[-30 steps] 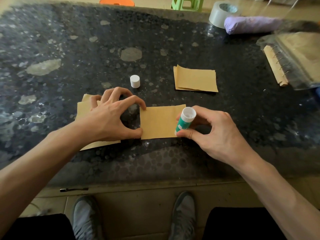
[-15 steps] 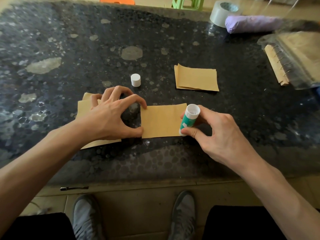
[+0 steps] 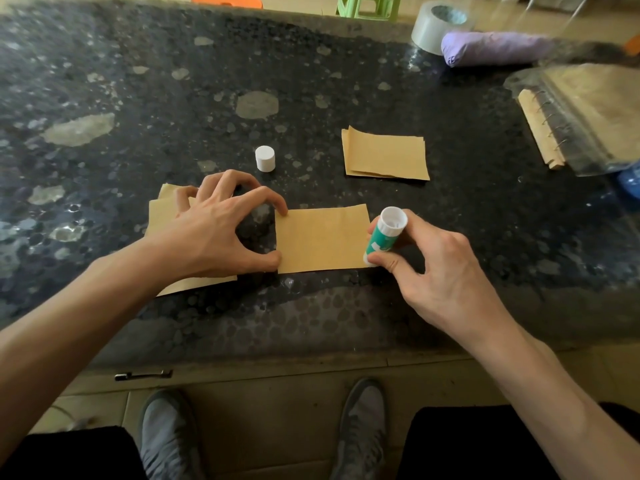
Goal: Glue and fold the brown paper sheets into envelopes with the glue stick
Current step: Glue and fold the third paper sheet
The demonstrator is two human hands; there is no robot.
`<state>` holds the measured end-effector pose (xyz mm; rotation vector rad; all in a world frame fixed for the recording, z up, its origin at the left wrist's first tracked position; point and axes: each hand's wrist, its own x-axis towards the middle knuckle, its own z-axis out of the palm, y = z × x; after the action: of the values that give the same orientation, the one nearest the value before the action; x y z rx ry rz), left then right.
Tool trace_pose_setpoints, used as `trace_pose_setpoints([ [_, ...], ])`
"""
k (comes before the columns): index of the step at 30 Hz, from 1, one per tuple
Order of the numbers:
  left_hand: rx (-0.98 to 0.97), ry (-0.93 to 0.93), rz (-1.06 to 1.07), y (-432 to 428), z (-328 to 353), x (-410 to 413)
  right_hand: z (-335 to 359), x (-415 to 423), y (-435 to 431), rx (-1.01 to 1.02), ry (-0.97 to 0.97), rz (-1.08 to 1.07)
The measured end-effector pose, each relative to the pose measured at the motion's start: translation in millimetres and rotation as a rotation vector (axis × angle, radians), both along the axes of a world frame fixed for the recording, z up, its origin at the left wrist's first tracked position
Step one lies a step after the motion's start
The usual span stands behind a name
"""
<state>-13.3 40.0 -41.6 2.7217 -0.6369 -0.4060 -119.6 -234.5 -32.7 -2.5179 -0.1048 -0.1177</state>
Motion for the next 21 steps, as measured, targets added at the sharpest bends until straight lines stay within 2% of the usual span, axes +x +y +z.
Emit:
trace_pose_setpoints([
  [7, -0.005, -0.001, 0.001, 0.8, 0.1, -0.4, -2.2, -1.1, -8.1, 0.051, -0.004, 0.001],
  [12, -0.004, 0.001, -0.008, 0.7, -0.7, 0.2, 3.4, 1.9, -13.3, 0.462, -0.091, -0.066],
  [15, -0.003, 0.000, -0.008, -1.2, 0.8, 0.1, 7.7, 10.5, -10.4, 0.615, -0.129, -0.087],
  [18, 0.010, 0.017, -0.010, -0.1, 0.8, 0.1, 4.6, 18.4, -9.1, 0.604, -0.116, -0.063],
  [21, 0.010, 0.010, -0.002, -0.8, 1.2, -0.1, -1.3, 22.2, -1.7, 0.505, -0.065, -0.004],
])
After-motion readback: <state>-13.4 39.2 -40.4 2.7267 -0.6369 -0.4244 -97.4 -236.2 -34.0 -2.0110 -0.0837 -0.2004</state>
